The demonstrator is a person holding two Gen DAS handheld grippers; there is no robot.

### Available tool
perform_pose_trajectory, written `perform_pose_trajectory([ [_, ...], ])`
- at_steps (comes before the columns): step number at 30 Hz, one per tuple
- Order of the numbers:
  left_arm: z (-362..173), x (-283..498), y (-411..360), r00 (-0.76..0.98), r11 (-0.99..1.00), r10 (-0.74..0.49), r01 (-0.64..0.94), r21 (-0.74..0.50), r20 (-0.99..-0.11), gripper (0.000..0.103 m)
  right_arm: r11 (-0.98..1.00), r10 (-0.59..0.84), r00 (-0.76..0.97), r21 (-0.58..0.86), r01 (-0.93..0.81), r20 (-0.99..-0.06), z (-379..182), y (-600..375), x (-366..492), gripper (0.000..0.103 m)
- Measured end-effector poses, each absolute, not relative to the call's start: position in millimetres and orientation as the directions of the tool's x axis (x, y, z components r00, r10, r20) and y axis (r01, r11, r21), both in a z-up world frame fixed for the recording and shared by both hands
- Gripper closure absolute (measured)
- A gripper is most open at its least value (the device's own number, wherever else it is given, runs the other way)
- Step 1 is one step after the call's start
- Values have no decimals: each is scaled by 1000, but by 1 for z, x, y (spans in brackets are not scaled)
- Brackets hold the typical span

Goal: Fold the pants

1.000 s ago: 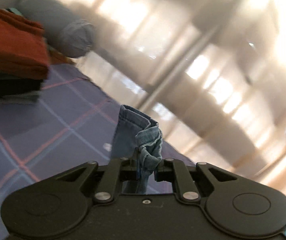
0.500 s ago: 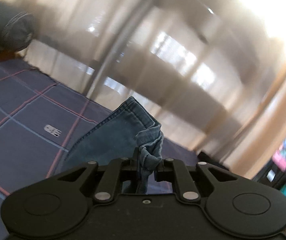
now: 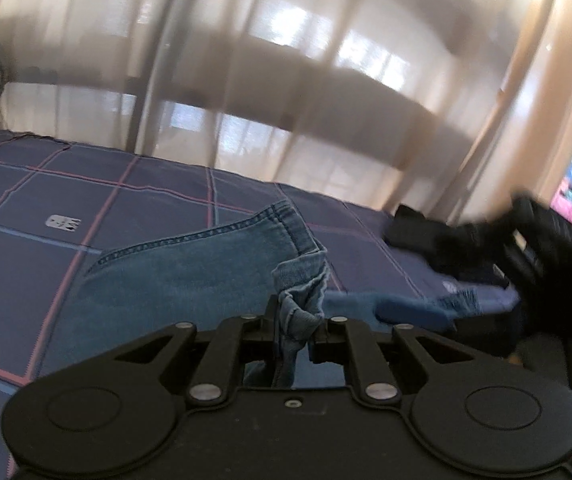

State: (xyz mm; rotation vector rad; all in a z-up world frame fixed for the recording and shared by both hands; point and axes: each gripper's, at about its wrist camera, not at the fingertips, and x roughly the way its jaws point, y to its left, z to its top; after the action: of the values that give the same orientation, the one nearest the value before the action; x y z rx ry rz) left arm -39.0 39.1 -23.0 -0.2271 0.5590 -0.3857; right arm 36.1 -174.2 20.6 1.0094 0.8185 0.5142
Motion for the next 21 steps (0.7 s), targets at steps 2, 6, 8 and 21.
perform_pose_trajectory([
  [2,-25,-41,33,774,907,-414,306,-289,-479,0,491,721,561,871,-1,-406,20,-165,45,0],
  [6,-32,-43,24,749,903,-428,333,-271,-506,0,542,723,505,840,7,-471,13,-143,57,0],
  [8,-36,-42,22,736,902,-431,336,-271,-522,0,547,728,493,837,1,-476,10,-139,59,42],
  [21,-19,-36,79,701,825,-504,219,-521,-504,0,682,628,547,730,-44,-554,13,-168,44,84],
])
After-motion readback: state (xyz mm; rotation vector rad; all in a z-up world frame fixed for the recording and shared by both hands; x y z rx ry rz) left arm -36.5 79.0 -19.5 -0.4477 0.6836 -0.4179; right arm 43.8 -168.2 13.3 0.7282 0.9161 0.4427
